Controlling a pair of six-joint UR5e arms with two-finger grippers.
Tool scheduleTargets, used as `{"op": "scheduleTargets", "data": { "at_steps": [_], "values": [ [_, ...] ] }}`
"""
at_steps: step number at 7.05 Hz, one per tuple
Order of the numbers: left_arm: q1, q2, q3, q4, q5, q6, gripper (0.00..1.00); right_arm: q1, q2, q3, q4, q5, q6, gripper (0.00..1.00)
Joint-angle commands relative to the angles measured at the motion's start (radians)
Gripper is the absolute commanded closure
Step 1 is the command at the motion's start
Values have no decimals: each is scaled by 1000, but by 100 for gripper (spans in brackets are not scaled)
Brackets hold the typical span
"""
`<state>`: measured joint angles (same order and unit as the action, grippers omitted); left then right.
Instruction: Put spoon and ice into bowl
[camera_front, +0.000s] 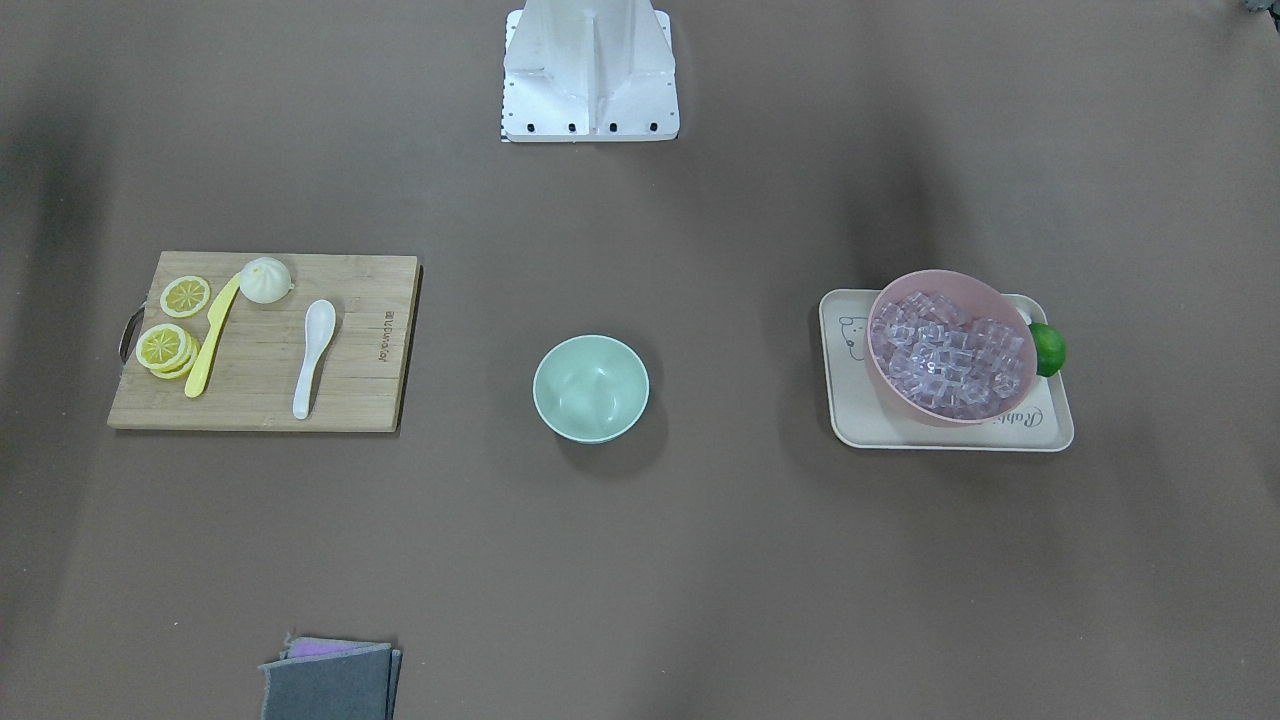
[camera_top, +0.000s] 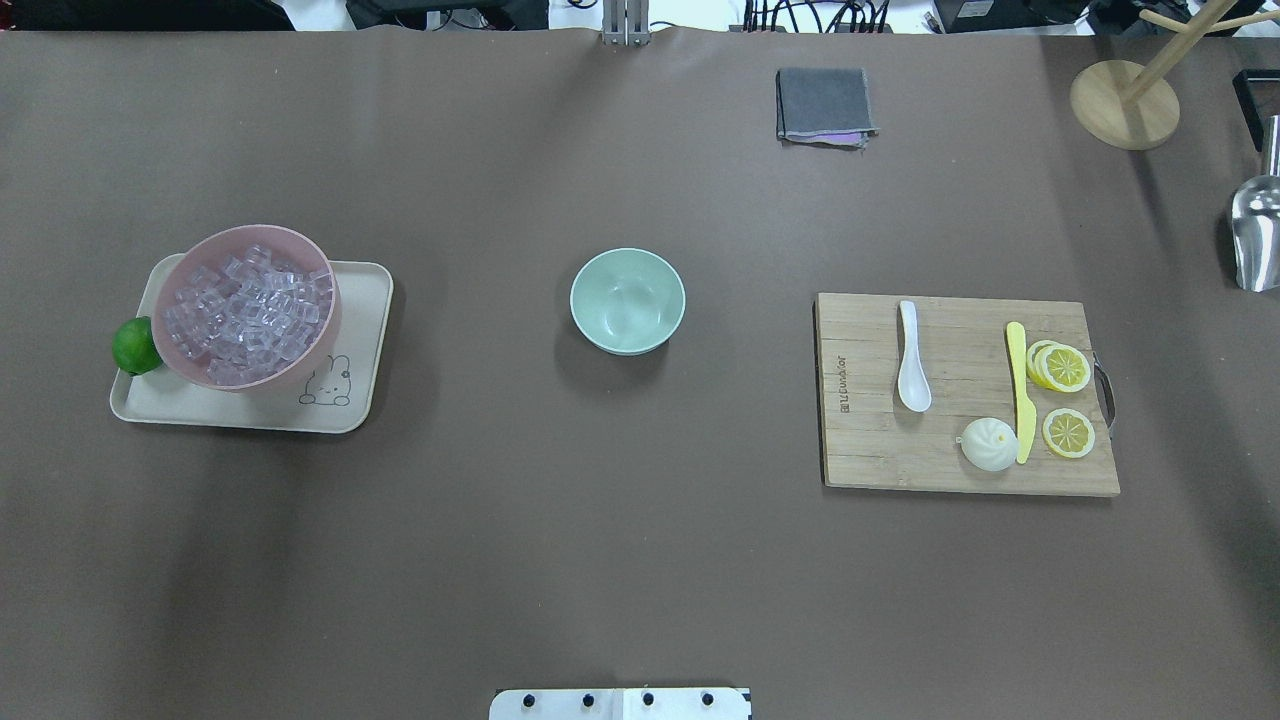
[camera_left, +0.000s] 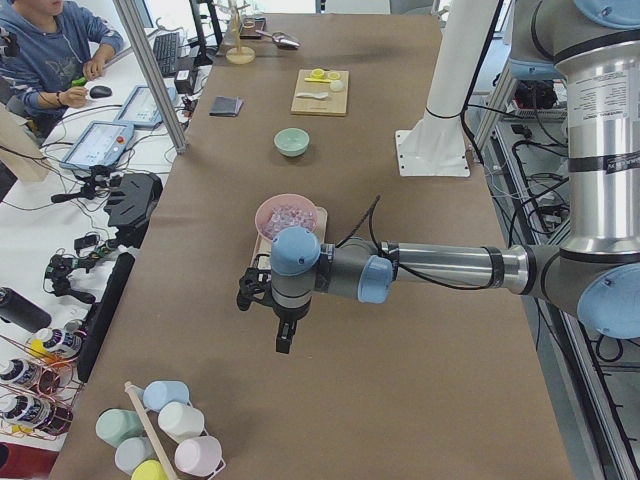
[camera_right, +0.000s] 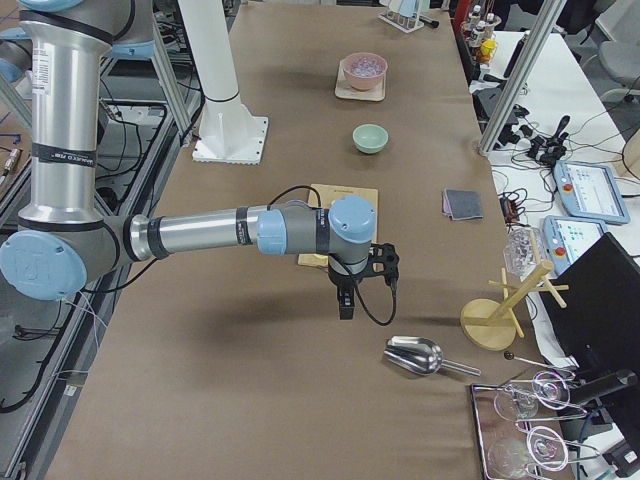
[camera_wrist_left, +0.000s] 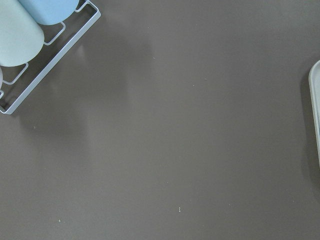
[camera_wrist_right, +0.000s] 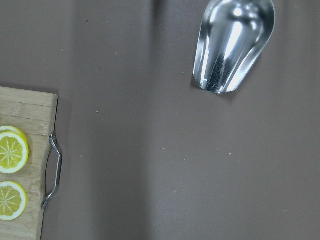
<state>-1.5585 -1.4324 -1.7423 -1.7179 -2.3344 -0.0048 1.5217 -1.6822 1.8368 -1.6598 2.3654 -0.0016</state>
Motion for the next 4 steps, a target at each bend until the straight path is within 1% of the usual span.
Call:
{"op": "scheduleTargets", "data": {
  "at_steps": [1,4],
  "values": [
    [0,0,-3,0,-2,0,2,0,5,1,0,0,5,0],
    [0,-3,-6,-18,0,6,2,-2,6,-1,0,0,11,0]
  ]
}}
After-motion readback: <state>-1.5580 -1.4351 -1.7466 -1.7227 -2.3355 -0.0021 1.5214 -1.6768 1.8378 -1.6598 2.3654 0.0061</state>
